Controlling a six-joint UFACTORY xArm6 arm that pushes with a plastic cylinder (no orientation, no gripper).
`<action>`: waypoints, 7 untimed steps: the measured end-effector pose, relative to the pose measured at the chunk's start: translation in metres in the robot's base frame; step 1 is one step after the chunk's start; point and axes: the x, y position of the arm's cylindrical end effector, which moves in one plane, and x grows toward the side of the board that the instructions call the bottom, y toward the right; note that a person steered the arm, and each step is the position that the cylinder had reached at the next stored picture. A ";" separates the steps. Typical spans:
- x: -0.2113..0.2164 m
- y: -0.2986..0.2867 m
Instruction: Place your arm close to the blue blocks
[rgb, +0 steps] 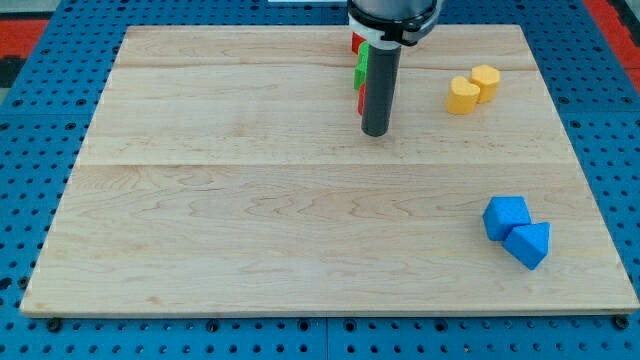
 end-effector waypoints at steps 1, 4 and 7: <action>0.000 -0.005; 0.000 -0.033; -0.054 -0.201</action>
